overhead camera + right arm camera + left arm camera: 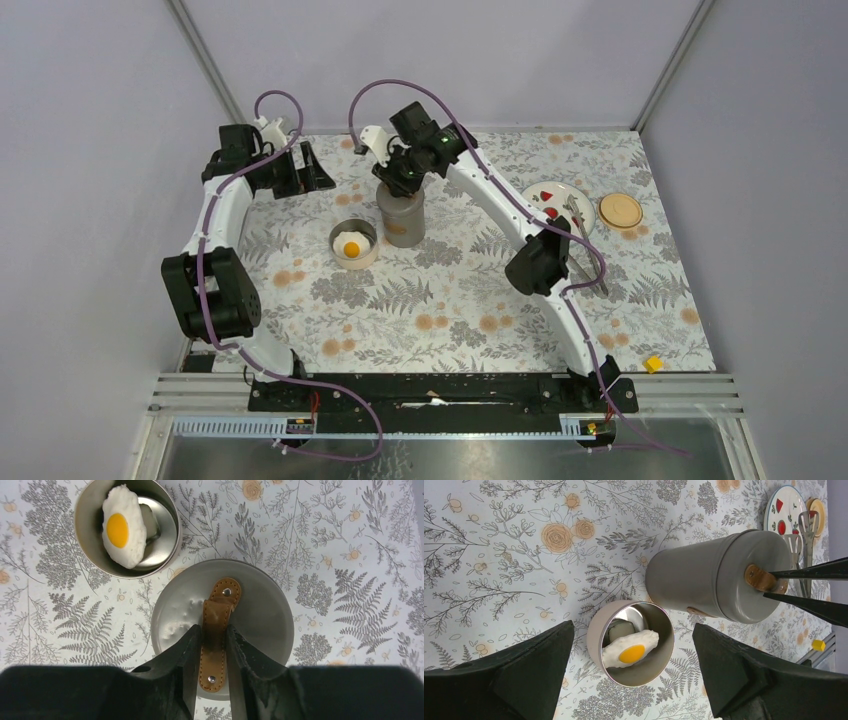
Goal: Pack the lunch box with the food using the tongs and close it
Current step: Close the box lid on the packing box, then move the packing box to the center of the board.
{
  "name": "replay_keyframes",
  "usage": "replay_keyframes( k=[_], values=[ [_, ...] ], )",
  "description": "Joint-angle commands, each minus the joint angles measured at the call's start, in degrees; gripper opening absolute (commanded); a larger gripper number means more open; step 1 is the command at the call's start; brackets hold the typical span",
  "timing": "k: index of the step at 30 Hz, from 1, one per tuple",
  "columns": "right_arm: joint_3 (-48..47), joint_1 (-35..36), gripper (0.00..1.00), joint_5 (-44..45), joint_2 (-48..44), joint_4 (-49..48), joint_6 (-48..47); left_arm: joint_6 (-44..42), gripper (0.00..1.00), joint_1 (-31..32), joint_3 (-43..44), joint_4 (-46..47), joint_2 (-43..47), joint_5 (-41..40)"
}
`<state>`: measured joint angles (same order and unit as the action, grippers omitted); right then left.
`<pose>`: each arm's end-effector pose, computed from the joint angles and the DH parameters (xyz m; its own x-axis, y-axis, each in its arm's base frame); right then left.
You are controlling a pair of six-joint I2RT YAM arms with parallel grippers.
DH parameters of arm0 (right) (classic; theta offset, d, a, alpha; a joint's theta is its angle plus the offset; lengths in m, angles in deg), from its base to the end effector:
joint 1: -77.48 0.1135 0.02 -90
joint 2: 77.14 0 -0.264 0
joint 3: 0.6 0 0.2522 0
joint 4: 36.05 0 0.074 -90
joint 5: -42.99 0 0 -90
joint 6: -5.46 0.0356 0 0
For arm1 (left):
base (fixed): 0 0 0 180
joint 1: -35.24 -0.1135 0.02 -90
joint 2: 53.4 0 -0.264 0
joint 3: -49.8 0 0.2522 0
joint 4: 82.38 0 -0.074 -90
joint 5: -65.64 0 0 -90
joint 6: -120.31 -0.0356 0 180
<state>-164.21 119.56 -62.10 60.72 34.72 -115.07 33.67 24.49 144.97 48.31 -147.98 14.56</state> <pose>0.3794 0.3550 0.3235 -0.0541 -0.7097 -0.7024 -0.9417 0.2702 -0.2005 0.3582 0.0452 0.3028 -0.7524 -0.1893 -0.6309 0.2184 0.8320 -0.5100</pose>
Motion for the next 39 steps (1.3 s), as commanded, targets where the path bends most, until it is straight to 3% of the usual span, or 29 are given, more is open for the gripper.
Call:
replay_keyframes(
  k=[1,8,15,20,39],
  values=[
    [1.68,-2.98,0.3,-7.27,1.3,5.28,3.5,0.25,0.99,-0.45,-0.15,2.59,1.19,2.36],
    [4.56,-5.64,0.24,-12.95,-0.48,5.27,6.34,0.68,0.99,-0.45,0.12,2.59,0.8,3.28],
    [0.99,-6.25,0.12,-13.86,-0.21,3.66,9.18,0.28,0.99,-0.51,-0.38,2.59,1.09,3.18],
    [4.27,-6.31,0.06,-12.41,-2.38,5.51,7.87,0.44,0.99,-0.51,-0.31,2.59,0.91,2.98],
    [11.63,-10.25,0.04,-18.8,-7.55,12.11,7.93,3.91,0.99,1.95,-0.55,4.88,-2.07,6.43]
  ],
)
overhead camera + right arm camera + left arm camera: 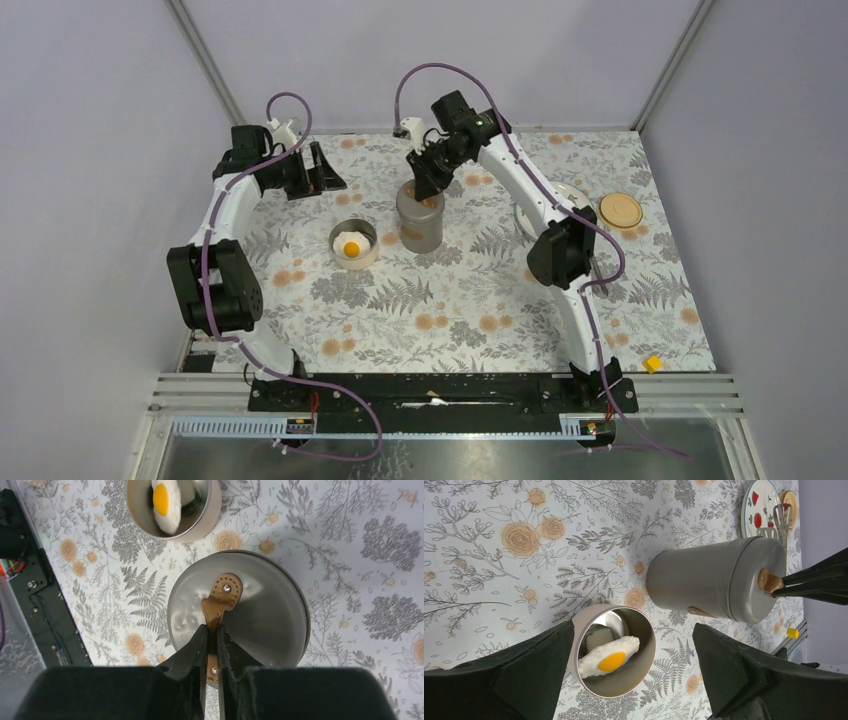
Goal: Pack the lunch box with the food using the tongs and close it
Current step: Move the packing box to the center of the board.
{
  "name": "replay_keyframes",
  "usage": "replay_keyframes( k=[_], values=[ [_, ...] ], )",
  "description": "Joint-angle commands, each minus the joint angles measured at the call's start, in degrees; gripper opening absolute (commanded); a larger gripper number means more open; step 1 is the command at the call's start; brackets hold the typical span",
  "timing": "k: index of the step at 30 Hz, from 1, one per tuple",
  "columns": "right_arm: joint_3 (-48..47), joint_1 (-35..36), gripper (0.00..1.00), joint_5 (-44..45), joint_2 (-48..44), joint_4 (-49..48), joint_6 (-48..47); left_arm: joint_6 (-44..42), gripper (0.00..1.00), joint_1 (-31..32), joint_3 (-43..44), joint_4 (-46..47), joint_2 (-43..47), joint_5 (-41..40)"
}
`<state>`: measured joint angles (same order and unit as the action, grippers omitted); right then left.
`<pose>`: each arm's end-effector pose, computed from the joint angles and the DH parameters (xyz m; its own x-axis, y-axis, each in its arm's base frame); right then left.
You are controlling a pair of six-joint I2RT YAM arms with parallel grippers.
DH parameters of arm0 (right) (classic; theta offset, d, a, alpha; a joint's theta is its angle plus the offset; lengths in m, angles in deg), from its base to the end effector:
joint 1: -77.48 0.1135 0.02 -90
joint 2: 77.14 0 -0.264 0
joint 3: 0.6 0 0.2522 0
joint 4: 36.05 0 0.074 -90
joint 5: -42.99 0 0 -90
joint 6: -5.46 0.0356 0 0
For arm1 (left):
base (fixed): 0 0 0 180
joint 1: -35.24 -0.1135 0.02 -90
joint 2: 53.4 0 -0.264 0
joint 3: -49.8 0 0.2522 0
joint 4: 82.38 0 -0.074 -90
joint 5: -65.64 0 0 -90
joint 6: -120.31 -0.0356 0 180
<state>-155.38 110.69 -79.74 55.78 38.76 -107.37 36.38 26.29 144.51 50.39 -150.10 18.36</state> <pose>0.4048 0.2880 0.3178 -0.3309 -0.6067 -0.7227 -0.9349 0.3146 0.1639 0.3675 0.0334 0.2911 -0.7780 -0.2012 -0.5952 0.2425 0.7778 -0.5799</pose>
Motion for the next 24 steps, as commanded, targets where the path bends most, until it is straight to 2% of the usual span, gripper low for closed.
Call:
replay_keyframes(
  k=[1,8,13,19,24],
  values=[
    [3.66,-1.73,0.04,-2.06,-3.14,8.67,0.0,1.15,0.99,0.2,-0.29,2.92,0.18,2.59],
    [11.23,-3.57,0.02,-5.36,-9.78,10.26,-1.06,0.83,0.99,0.21,-1.32,2.98,0.77,2.57],
    [14.56,-3.91,0.0,-3.84,-15.95,4.49,1.57,0.97,0.99,0.27,-1.36,2.98,0.98,2.71],
    [9.07,-4.15,0.0,-1.73,-16.81,5.76,1.9,0.79,0.99,0.25,-1.92,2.98,1.72,2.14],
    [9.09,-5.94,0.0,-6.66,-16.19,5.85,3.85,0.79,0.99,0.25,-2.03,2.98,1.92,2.03]
  ],
)
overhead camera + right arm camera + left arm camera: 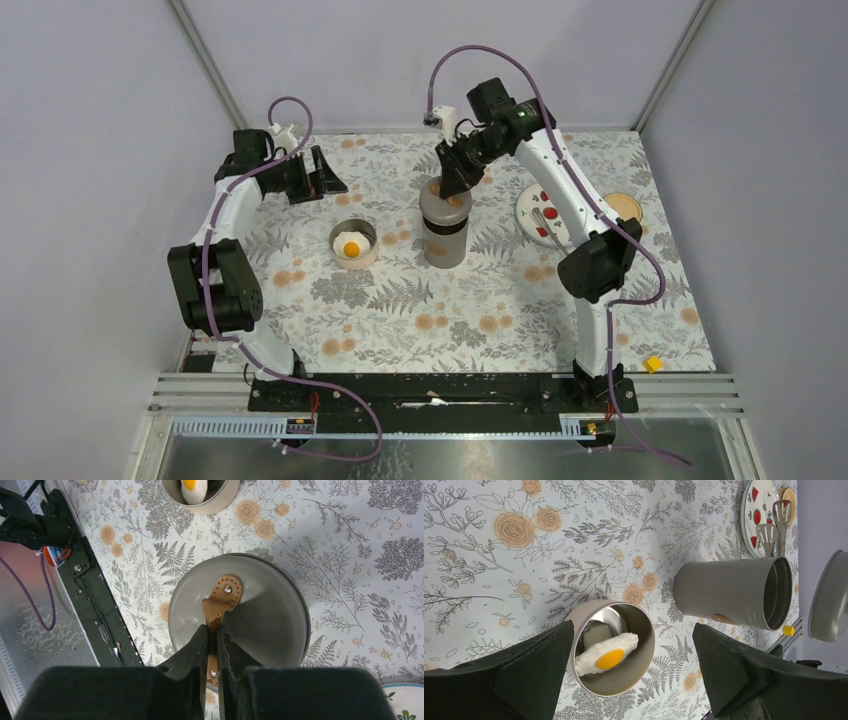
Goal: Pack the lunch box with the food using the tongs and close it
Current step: Move the packing box to the center of the board, then close the box lid on the packing box.
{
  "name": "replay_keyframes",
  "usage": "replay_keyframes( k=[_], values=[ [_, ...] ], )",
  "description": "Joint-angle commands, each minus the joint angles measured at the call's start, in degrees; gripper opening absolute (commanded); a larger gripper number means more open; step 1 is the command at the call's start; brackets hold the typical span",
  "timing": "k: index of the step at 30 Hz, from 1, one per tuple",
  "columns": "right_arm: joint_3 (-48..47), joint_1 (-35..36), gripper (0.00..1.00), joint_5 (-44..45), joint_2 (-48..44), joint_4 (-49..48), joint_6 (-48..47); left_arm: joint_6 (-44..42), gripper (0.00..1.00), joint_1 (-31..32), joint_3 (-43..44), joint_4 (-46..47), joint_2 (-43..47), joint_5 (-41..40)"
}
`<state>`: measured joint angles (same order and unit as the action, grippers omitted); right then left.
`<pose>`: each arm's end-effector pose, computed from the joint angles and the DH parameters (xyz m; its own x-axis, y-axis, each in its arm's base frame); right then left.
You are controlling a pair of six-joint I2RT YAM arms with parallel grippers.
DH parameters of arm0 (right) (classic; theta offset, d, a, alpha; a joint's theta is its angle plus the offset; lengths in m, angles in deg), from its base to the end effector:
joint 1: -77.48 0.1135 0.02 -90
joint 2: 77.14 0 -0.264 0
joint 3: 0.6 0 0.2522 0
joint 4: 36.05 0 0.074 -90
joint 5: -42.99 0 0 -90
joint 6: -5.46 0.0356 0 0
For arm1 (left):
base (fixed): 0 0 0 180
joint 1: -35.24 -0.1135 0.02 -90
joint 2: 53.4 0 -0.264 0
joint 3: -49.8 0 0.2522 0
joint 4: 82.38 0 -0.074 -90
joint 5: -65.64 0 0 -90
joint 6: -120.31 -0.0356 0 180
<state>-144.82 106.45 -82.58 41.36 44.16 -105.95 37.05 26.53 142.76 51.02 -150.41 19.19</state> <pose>0.3688 0.2278 0.3711 -0.4113 -0.5671 -0.7136 -0.9020 0.3662 0.2288 0.3666 0.0313 0.2805 -0.7969 -0.2081 -0.5671 0.2301 0.7634 -0.6035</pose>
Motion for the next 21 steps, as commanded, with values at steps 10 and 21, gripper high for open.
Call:
replay_keyframes(
  k=[10,21],
  values=[
    [1.81,-4.12,0.0,-10.46,0.82,-0.87,5.74,0.11,0.99,0.0,-0.69,2.34,2.73,1.1],
    [7.05,-4.06,0.0,-9.54,1.48,-4.79,5.32,0.04,0.99,0.01,-0.75,2.34,2.55,1.02]
  ],
)
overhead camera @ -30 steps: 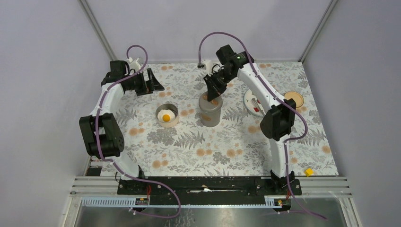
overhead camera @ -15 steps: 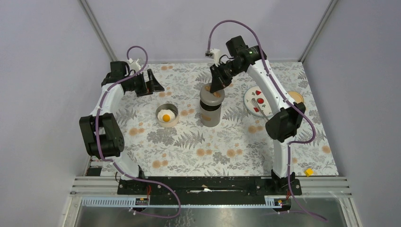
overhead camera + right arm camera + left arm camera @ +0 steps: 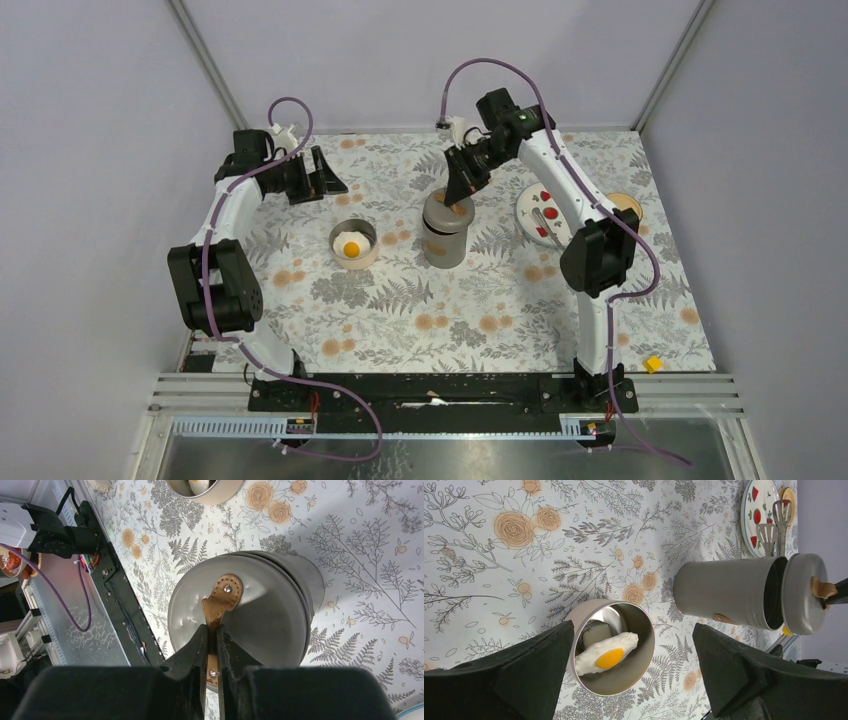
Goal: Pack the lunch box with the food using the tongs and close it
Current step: Close the box lid on the packing box.
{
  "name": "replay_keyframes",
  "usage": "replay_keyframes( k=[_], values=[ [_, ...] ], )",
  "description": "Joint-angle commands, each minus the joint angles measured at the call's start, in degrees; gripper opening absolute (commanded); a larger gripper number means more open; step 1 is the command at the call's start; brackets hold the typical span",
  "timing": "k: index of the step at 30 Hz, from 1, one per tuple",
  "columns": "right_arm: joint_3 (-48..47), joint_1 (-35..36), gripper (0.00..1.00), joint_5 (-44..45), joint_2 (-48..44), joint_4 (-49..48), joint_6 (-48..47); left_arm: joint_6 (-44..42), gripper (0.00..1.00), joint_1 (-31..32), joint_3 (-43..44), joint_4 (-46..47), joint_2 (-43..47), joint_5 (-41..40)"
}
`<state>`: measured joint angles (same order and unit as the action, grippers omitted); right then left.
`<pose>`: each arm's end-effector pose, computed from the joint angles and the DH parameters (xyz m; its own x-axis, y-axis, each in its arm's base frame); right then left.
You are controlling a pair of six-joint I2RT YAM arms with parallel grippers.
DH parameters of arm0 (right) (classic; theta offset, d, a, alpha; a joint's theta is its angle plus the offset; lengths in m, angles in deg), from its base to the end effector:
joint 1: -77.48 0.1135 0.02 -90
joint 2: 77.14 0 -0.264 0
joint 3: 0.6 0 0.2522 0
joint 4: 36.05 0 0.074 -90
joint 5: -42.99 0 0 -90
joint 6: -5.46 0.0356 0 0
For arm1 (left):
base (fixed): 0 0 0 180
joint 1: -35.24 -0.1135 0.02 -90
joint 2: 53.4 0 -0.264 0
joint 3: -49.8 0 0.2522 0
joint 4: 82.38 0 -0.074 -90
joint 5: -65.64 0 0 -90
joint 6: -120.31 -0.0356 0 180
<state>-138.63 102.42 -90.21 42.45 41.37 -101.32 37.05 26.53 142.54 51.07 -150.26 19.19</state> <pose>0.3897 0.2081 0.3372 -0.5629 -0.4939 -0.6628 -0.8249 0.3861 0.4129 0.3658 0.0312 0.2803 -0.7971 -0.2082 -0.5669 0.2299 0.7634 -0.6036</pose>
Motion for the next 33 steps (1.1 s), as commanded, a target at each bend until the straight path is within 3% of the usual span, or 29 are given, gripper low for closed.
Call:
replay_keyframes(
  k=[1,21,29,33],
  values=[
    [0.78,0.01,0.0,-2.01,0.6,-2.11,0.76,0.03,0.99,0.01,-0.5,2.3,2.46,0.97],
    [8.46,2.23,0.0,1.51,-1.5,-7.69,-1.04,-0.02,0.99,-0.04,-0.67,2.3,2.87,0.51],
    [19.93,2.65,0.01,1.46,-6.98,-17.82,-0.65,0.02,0.99,0.0,-0.58,2.3,2.74,0.48],
    [21.96,2.65,0.02,2.01,-6.01,-18.16,-0.85,0.1,0.99,0.03,-0.52,2.3,2.75,0.4]
  ],
)
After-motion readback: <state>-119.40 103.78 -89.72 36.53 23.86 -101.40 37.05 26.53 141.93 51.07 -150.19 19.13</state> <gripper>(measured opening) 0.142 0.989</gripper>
